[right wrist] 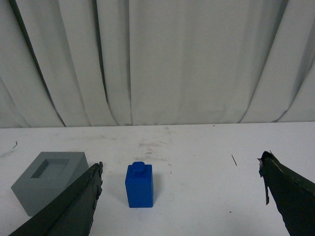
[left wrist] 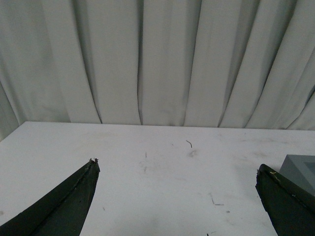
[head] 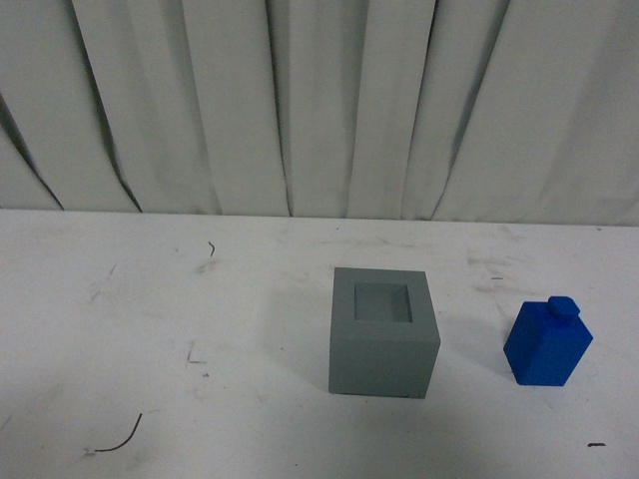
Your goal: Insert blue part into gray base
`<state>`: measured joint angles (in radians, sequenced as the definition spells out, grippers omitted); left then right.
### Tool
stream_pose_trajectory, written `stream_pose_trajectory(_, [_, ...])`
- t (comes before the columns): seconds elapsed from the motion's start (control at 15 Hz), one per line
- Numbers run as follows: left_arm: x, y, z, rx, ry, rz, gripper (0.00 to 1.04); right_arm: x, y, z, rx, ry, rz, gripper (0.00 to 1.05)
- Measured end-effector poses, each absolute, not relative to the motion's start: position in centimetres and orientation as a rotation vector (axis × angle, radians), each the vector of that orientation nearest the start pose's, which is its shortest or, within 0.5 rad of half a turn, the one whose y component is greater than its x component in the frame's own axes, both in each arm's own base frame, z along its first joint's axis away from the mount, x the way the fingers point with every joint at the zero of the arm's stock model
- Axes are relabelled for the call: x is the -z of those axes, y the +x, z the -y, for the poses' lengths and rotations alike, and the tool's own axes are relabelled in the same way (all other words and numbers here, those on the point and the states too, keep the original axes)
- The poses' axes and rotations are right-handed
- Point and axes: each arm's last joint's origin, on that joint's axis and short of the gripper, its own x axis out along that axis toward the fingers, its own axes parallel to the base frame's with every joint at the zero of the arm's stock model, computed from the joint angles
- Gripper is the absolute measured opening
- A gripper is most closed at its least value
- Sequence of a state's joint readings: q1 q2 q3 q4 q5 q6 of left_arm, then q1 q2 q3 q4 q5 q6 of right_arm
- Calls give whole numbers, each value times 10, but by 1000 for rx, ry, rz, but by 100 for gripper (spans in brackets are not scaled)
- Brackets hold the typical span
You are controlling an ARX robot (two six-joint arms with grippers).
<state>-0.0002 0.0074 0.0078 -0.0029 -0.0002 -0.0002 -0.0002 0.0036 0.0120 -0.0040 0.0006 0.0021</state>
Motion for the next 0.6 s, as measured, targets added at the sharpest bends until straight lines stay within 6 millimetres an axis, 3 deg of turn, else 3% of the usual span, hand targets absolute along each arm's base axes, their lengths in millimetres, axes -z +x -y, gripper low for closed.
stream_pose_trajectory(0.6, [-165, 98, 0, 0, 0, -2, 98, -167, 97, 0, 1, 2, 5, 98])
